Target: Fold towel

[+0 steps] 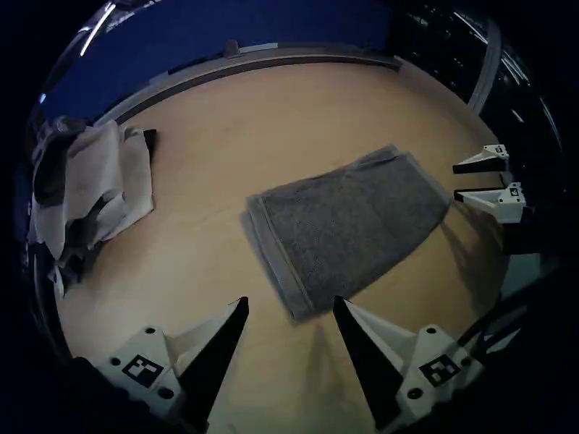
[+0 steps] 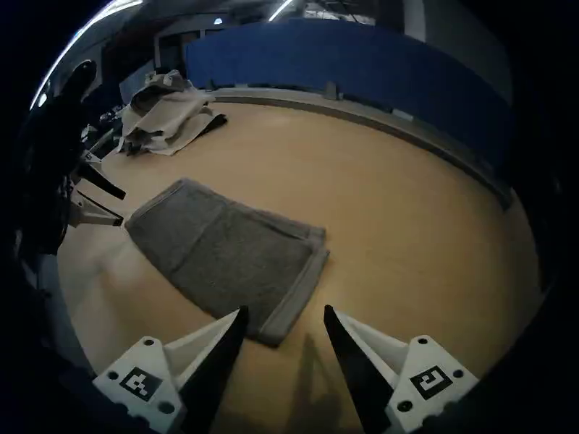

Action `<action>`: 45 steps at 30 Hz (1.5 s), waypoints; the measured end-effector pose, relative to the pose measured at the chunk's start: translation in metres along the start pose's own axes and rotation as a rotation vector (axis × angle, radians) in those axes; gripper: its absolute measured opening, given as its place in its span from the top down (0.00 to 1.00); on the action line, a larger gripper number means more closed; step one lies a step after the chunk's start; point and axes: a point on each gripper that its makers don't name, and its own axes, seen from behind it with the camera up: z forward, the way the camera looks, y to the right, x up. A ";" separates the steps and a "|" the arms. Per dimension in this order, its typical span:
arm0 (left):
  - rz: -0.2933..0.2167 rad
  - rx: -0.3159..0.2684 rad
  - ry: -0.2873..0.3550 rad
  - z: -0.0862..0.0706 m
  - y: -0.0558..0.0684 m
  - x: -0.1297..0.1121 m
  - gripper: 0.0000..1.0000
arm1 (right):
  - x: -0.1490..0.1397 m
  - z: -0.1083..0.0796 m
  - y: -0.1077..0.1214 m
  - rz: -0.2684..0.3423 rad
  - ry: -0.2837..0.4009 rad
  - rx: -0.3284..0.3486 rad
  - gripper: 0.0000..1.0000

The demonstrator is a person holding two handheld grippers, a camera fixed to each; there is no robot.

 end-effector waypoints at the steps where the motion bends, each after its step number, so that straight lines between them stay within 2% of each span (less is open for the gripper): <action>1: -0.001 0.001 0.002 -0.001 0.000 0.000 0.13 | -0.004 0.000 -0.002 0.005 -0.006 0.008 0.20; 9: -0.009 0.006 0.018 -0.010 0.001 -0.001 0.13 | -0.029 0.006 -0.014 0.032 -0.036 0.040 0.20; 14: -0.014 0.003 0.021 -0.015 0.002 -0.004 0.13 | -0.036 0.013 -0.015 0.036 -0.048 0.054 0.24; 28: -0.022 0.011 0.020 -0.018 -0.003 -0.008 0.13 | -0.039 0.020 -0.017 -0.024 -0.063 0.095 0.63; 32: -0.022 0.012 0.019 -0.019 -0.003 -0.009 0.13 | -0.041 0.020 -0.016 -0.039 -0.072 0.090 0.71; 42: -0.021 0.013 0.015 -0.019 -0.002 -0.012 0.13 | -0.040 0.017 -0.018 -0.035 -0.080 0.093 0.79; 45: -0.022 0.014 0.017 -0.019 -0.001 -0.012 0.13 | -0.038 0.016 -0.017 -0.038 -0.080 0.083 0.91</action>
